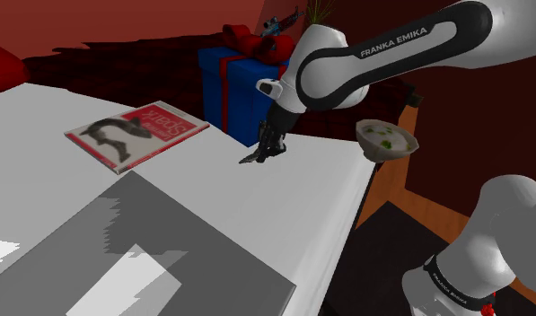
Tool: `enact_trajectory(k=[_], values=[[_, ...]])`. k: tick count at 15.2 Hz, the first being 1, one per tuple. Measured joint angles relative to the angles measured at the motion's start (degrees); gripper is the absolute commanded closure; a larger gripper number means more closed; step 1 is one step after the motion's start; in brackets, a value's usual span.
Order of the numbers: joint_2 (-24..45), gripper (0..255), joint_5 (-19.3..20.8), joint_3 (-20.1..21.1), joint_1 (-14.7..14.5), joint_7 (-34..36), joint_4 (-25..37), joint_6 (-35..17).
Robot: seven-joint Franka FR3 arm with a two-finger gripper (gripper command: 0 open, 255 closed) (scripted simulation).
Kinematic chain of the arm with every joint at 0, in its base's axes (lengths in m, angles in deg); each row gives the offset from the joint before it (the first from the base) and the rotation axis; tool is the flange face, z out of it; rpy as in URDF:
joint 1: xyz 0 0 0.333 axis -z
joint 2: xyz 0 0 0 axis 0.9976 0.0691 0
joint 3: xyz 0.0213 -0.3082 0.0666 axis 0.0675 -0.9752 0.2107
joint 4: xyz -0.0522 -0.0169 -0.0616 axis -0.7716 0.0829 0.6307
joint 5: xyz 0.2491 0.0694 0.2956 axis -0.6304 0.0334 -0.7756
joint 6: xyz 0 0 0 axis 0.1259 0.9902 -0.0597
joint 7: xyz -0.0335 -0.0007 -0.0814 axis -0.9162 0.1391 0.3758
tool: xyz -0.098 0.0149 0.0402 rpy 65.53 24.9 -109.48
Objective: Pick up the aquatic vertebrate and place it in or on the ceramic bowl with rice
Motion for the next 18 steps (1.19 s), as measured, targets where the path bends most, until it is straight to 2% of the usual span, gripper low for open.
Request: enact_trajectory(k=[6, 18], values=[[-0.3, 255, 0.3, 0.0, 0.1, 0.3, 0.3, 0.7], [-4.3, 255, 3.1, -0.1, 0.5, 3.6, 5.2, 9.2]])
